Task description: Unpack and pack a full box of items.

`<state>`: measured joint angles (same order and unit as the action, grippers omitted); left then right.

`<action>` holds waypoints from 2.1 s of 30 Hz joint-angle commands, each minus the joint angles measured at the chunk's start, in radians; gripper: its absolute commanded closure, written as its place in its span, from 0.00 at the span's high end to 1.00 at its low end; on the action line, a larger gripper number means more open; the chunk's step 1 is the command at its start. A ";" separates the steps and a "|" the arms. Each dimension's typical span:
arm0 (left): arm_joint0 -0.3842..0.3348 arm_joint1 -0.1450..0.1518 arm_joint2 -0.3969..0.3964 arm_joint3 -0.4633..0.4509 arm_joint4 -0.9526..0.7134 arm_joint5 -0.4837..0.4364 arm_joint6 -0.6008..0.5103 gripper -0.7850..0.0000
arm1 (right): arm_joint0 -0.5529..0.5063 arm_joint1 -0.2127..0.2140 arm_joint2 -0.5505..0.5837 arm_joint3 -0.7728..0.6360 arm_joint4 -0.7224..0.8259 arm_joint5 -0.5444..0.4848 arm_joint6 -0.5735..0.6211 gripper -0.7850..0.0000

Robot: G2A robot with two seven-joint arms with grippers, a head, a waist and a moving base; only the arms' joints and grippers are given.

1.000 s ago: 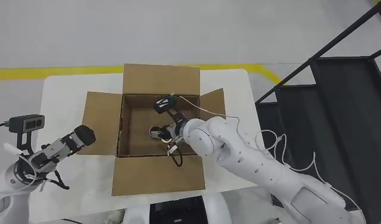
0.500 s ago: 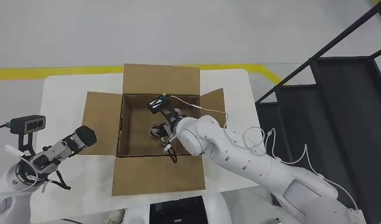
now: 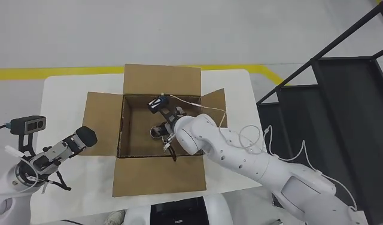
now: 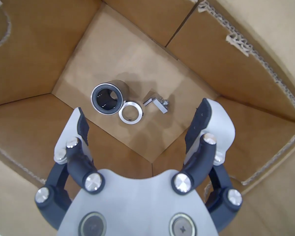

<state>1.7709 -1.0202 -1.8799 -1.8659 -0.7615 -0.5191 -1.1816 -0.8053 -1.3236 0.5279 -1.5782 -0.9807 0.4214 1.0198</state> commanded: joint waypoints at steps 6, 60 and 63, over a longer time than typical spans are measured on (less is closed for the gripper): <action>0.000 0.000 0.000 0.000 0.000 0.000 0.000 1.00 | 0.099 -0.084 -0.087 0.159 0.007 0.033 0.077 1.00; 0.000 0.000 0.000 0.000 0.000 0.000 0.000 1.00 | 0.148 -0.202 -0.116 0.374 -0.025 0.041 0.067 1.00; 0.000 0.000 0.000 0.000 0.000 0.000 0.000 1.00 | 0.148 -0.202 -0.116 0.374 -0.025 0.041 0.067 1.00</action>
<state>1.7709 -1.0202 -1.8799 -1.8659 -0.7616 -0.5191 -1.1816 -0.6570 -1.5256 0.4124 -1.2046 -1.0054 0.4628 1.0868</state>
